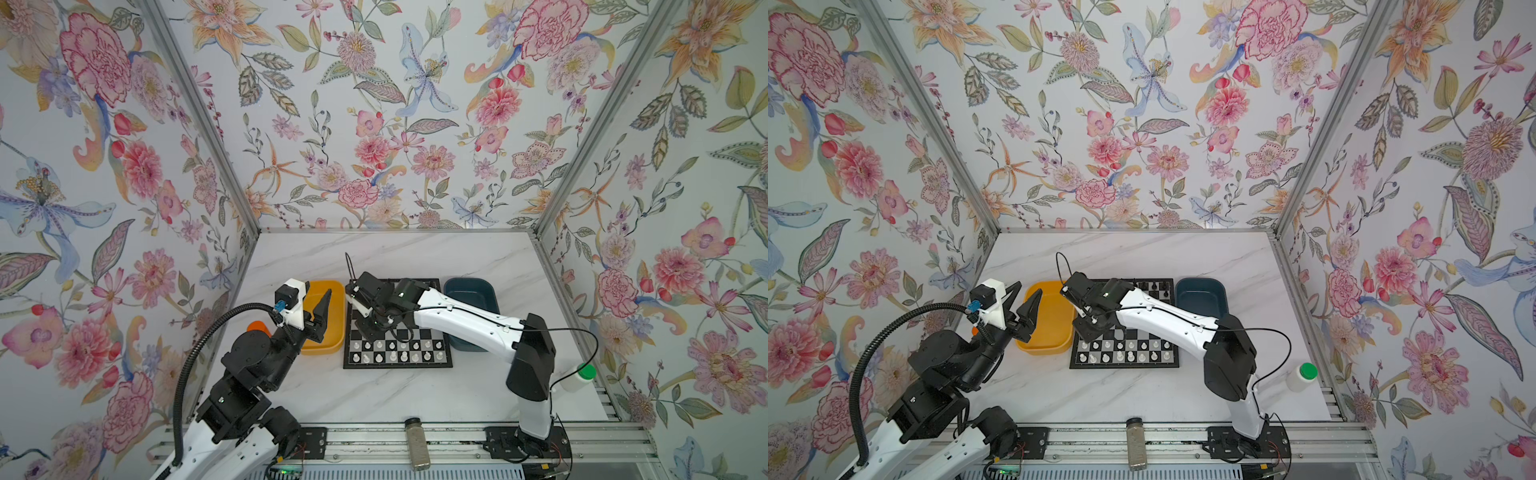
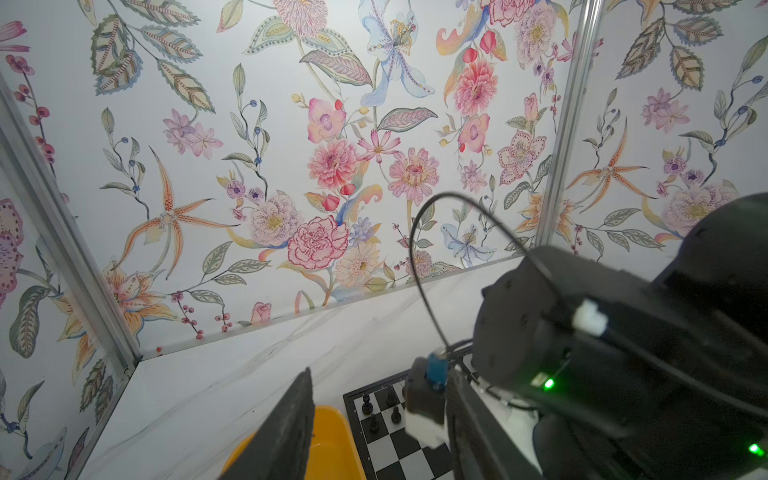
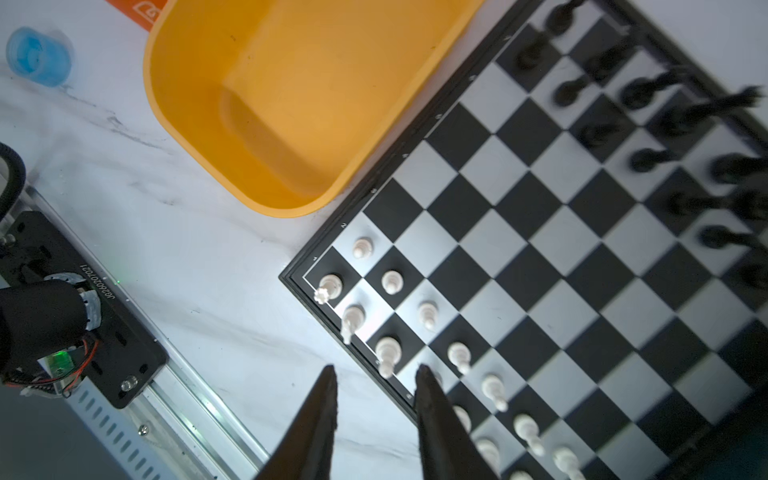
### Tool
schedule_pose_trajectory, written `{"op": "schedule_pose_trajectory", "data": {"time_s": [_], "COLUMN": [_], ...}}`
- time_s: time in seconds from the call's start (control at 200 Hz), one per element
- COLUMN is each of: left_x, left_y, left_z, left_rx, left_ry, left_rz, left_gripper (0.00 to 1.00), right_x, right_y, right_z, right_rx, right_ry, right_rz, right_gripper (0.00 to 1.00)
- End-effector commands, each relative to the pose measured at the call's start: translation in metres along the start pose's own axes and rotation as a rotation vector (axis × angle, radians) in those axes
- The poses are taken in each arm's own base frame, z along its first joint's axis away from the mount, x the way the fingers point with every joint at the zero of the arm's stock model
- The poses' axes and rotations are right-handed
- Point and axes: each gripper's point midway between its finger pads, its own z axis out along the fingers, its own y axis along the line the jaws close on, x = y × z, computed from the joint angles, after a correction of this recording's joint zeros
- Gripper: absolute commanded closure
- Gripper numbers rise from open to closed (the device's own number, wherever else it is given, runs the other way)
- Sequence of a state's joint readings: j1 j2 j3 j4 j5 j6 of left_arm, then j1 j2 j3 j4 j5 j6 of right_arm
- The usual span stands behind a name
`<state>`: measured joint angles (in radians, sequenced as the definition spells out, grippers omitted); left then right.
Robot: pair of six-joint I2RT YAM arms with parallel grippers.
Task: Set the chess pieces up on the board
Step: 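Open the right gripper to release the white piece and raise it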
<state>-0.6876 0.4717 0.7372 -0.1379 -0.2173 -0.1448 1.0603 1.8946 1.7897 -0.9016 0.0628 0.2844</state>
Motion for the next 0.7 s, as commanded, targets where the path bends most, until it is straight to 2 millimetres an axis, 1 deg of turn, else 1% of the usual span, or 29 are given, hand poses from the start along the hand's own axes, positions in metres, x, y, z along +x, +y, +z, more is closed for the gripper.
{"op": "schedule_pose_trajectory", "data": {"time_s": [0.0,0.105,0.16,0.205,0.26,0.35,0.425,0.47,0.505,0.52,0.53,0.546,0.616,0.696], "left_x": [0.008,0.016,0.021,0.024,0.027,0.034,0.041,0.046,0.051,0.054,0.055,0.057,0.069,0.084], "left_y": [0.000,0.004,0.005,0.007,0.009,0.015,0.022,0.029,0.035,0.038,0.040,0.043,0.060,0.083], "left_z": [0.003,0.009,0.013,0.016,0.021,0.028,0.035,0.040,0.043,0.045,0.046,0.048,0.054,0.059], "left_rx": [-0.014,-0.049,-0.067,-0.084,-0.105,-0.148,-0.195,-0.233,-0.263,-0.277,-0.287,-0.300,-0.374,-0.457], "left_ry": [0.021,0.039,0.057,0.069,0.077,0.094,0.107,0.120,0.134,0.140,0.143,0.147,0.175,0.191], "left_rz": [0.024,0.046,0.058,0.067,0.081,0.099,0.110,0.115,0.119,0.118,0.118,0.117,0.108,0.089], "left_gripper": [0.47,0.46,0.44,0.42,0.35,0.24,0.15,0.10,0.06,0.04,0.03,0.01,0.01,0.01], "right_x": [-0.007,-0.004,0.000,0.005,0.015,0.034,0.051,0.063,0.072,0.075,0.077,0.082,0.097,0.111], "right_y": [-0.055,-0.099,-0.115,-0.130,-0.150,-0.180,-0.202,-0.215,-0.225,-0.228,-0.228,-0.237,-0.252,-0.266], "right_z": [-0.044,-0.086,-0.106,-0.122,-0.141,-0.170,-0.192,-0.199,-0.204,-0.205,-0.205,-0.206,-0.206,-0.195], "right_rx": [0.168,0.272,0.299,0.330,0.372,0.416,0.459,0.498,0.538,0.551,0.555,0.583,0.644,0.706], "right_ry": [-0.105,-0.215,-0.280,-0.343,-0.422,-0.554,-0.677,-0.743,-0.794,-0.815,-0.829,-0.842,-0.902,-0.919], "right_rz": [0.058,0.137,0.176,0.204,0.247,0.324,0.367,0.378,0.388,0.385,0.379,0.388,0.387,0.355], "right_gripper": [0.64,0.61,0.59,0.55,0.48,0.40,0.26,0.17,0.03,0.00,0.01,0.01,0.01,0.01]}}
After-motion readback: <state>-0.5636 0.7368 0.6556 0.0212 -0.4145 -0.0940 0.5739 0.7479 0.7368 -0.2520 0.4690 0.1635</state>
